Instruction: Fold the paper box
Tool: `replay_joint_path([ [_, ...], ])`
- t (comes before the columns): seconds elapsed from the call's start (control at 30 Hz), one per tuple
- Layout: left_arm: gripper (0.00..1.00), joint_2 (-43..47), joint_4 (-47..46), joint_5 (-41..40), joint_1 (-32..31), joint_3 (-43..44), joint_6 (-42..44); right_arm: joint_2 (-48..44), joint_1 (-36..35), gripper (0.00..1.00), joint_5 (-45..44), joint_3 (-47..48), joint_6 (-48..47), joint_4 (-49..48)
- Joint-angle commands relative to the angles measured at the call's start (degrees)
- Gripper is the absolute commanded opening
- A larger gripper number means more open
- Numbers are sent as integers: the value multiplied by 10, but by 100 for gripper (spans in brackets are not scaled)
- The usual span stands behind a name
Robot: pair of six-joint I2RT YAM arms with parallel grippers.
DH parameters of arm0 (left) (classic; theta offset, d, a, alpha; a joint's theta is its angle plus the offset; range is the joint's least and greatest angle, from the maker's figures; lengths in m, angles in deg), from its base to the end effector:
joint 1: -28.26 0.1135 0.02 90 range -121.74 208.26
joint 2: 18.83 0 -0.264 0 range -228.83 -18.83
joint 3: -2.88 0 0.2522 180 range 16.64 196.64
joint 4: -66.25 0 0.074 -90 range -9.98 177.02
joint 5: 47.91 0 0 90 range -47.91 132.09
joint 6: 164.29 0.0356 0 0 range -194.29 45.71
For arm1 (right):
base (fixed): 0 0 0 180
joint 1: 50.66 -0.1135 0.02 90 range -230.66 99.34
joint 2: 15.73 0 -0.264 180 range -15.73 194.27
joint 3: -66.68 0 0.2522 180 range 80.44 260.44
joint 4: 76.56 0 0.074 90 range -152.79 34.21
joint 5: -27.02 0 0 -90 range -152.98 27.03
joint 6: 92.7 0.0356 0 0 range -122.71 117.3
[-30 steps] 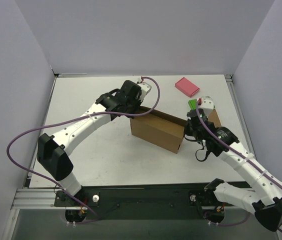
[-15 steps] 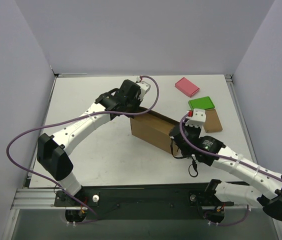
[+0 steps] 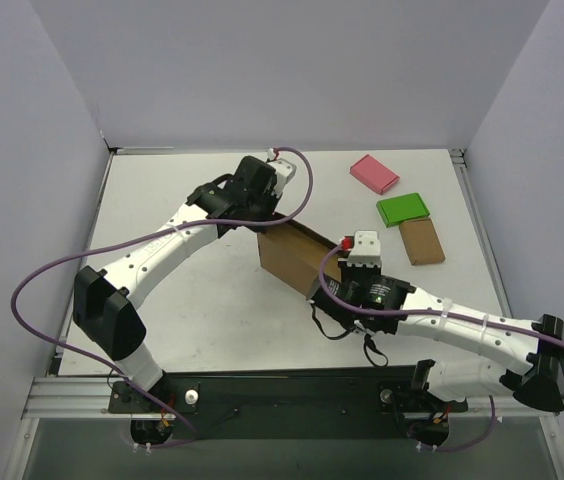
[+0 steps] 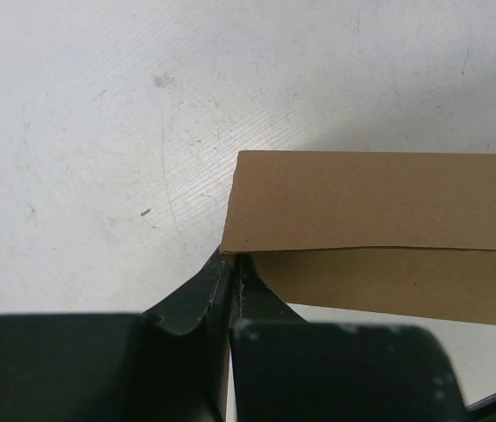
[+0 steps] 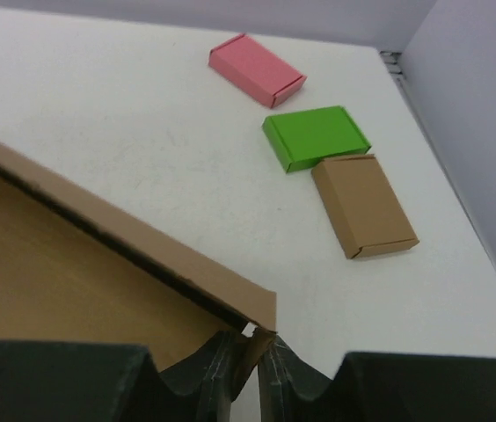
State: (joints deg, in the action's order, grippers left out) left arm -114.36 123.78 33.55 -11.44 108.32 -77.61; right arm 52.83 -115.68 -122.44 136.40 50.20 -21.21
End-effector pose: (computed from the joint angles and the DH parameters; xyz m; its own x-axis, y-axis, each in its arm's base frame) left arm 0.2861 -0.2307 0.3390 -0.5995 0.4233 -0.6793 0.5208 0.8507 0.0705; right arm 0.1247 0.1951 0.2897 -0.4042 0.0921 -0.9100 0.1237 0.9913 0.0453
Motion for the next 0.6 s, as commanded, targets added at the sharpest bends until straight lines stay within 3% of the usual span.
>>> replay_joint_path([
  [0.0, 0, -3, -4, 64, -13, -25, 30, 33, -29, 30, 143, 30, 13, 66],
  [0.2, 0, 5, 2, 64, -13, -38, 90, 10, -29, 60, 146, 63, -20, 80],
  [0.4, 0, 7, 8, 51, -13, -41, 106, -27, -36, 74, 148, 85, -69, 86],
  [0.57, 0, 5, 9, 44, -13, -40, 106, -55, -41, 77, 158, 100, -78, 114],
])
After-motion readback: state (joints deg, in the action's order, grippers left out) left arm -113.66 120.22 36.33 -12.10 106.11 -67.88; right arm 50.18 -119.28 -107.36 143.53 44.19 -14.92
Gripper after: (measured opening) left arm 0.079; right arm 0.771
